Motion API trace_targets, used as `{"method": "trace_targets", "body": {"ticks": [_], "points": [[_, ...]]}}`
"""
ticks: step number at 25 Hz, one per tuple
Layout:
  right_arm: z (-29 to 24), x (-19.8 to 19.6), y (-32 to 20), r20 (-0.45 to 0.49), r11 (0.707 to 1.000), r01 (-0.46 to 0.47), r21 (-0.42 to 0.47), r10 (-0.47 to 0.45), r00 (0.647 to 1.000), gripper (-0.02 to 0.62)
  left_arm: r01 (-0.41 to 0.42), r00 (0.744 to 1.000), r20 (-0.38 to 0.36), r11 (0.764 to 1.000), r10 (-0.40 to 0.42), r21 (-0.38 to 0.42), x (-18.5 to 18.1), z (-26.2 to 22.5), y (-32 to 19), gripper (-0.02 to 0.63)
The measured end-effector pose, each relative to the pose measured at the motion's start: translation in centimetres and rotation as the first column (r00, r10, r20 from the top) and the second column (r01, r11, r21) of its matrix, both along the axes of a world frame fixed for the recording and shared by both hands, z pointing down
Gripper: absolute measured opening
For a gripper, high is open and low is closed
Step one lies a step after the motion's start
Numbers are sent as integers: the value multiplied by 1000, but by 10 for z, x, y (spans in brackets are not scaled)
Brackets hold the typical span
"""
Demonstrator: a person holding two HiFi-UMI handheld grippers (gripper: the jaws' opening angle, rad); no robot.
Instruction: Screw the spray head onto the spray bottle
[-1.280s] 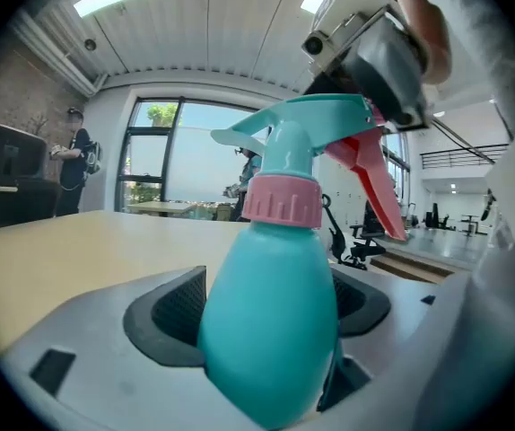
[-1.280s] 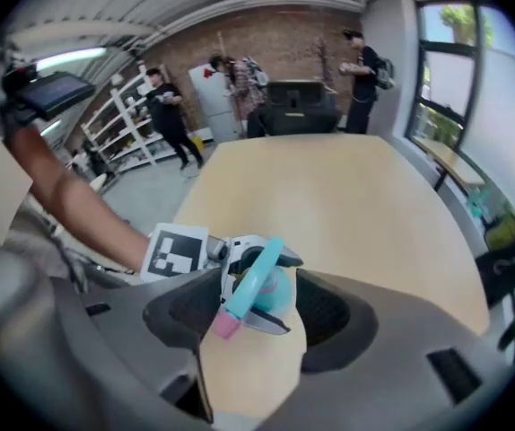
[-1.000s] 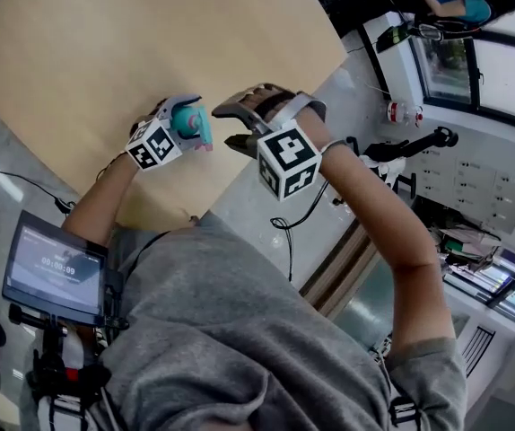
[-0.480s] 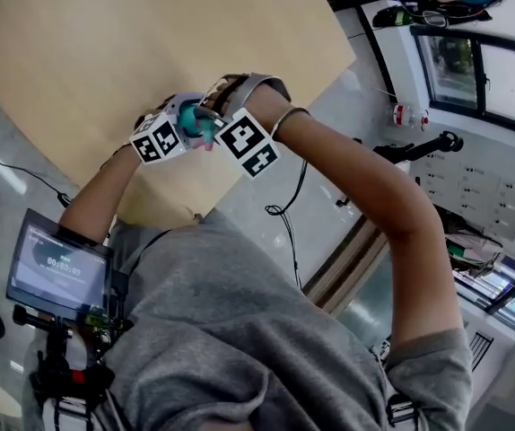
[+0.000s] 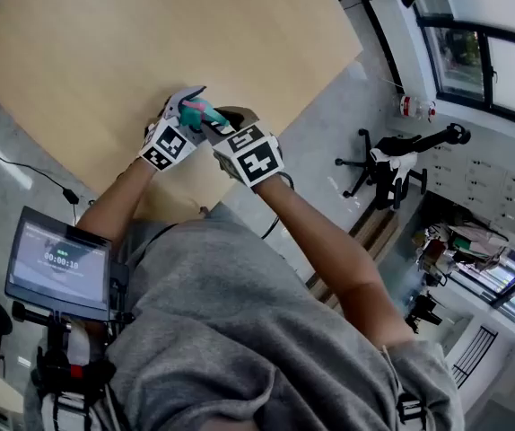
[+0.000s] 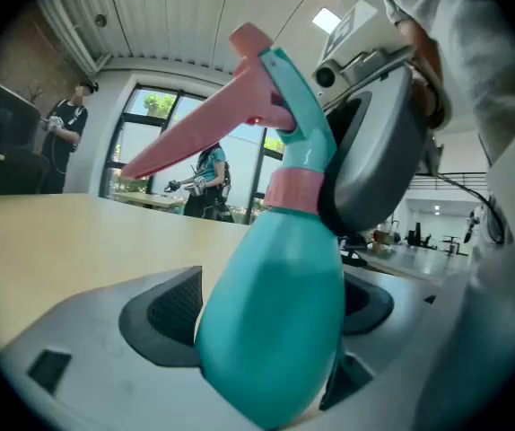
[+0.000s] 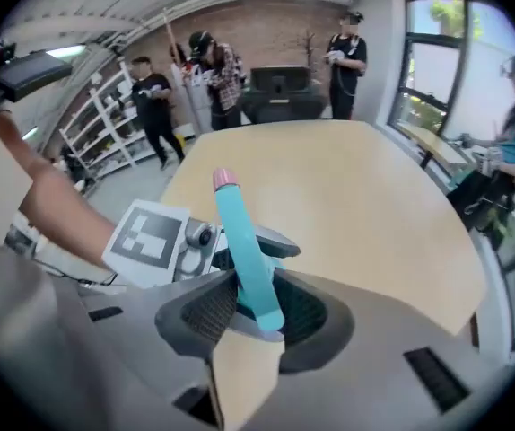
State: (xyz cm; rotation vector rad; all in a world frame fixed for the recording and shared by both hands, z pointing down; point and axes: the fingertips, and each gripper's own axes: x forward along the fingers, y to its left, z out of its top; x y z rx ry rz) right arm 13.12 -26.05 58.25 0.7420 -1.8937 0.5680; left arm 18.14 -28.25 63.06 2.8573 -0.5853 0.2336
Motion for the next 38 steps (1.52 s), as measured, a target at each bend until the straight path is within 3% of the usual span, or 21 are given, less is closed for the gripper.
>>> {"method": "trace_targets", "body": {"ticks": [4, 8, 12, 14, 15, 16, 17, 19, 20, 21, 25, 26, 28, 30, 31, 32, 33, 34, 36, 37, 38], "points": [[1, -1, 0, 63, 956, -287, 70, 282, 957, 128, 169, 983, 66, 986, -169, 10, -5, 10, -3, 403], [2, -5, -3, 93, 941, -333, 56, 327, 940, 133, 211, 973, 89, 977, -212, 16, -8, 13, -6, 403], [-8, -5, 1, 90, 999, -39, 3, 38, 995, 153, 109, 991, 71, 994, -109, 13, -1, 15, -3, 403], [-30, -1, 2, 22, 970, 232, 74, -234, 972, 184, 6, 998, 66, 1000, -7, 13, 4, 15, 2, 403], [-42, 2, 2, -64, 906, 404, 125, -399, 915, 208, -50, 997, 65, 999, 49, 12, 5, 15, 4, 403], [-53, 5, 2, -183, 790, 591, 162, -565, 805, 215, -105, 992, 65, 994, 104, 10, 6, 16, 6, 405], [-62, 7, 3, -321, 617, 768, 170, -703, 635, 215, -157, 986, 67, 988, 156, 7, 7, 16, 8, 405], [-70, 4, 9, -543, 181, 978, 104, -813, 209, 215, -243, 967, 73, 970, 242, -1, 7, 17, 12, 405], [-69, -2, 13, -591, 3, 998, 66, -806, 41, 215, -275, 958, 78, 961, 274, -4, 6, 18, 13, 405], [-64, -8, 18, -602, -117, 992, 41, -795, -69, 215, -299, 951, 83, 954, 298, -6, 5, 18, 14, 405], [-21, -3, 26, -546, -377, 912, -160, -737, -400, 215, -336, 936, 103, 942, 336, -12, 3, 22, 15, 405], [-11, -2, 22, -538, -419, 883, -212, -704, -463, 215, -339, 935, 106, 941, 339, -14, 4, 23, 15, 405], [1, -6, 15, -521, -464, 844, -270, -667, -533, 215, -343, 934, 100, 939, 342, -12, 5, 22, 15, 405], [7, -8, 13, -477, -475, 826, -303, -675, -563, 178, -343, 935, 95, 939, 342, -10, 6, 19, 14, 405], [8, -8, 14, -447, -454, 832, -317, -703, -554, 168, -340, 936, 93, 940, 339, -8, 7, 18, 14, 405], [8, -8, 15, -414, -394, 861, -323, -759, -503, 154, -335, 938, 92, 942, 334, -6, 7, 18, 14, 405], [8, -9, 16, -377, -273, 909, -316, -843, -384, 130, -328, 940, 93, 945, 327, -2, 7, 18, 14, 405], [8, -10, 16, -329, -91, 949, -303, -924, -193, 129, -317, 944, 94, 948, 316, 3, 7, 17, 15, 405], [7, -10, 10, -216, 307, 905, -293, -944, 250, 129, -272, 959, 87, 962, 270, 7, 9, 15, 13, 405], [6, -8, 6, -180, 458, 839, -294, -889, 422, 129, -240, 968, 80, 971, 238, 9, 10, 14, 11, 405], [4, -6, 4, -169, 567, 771, -289, -823, 542, 129, -208, 975, 78, 978, 207, 14, 12, 13, 9, 405]]}}
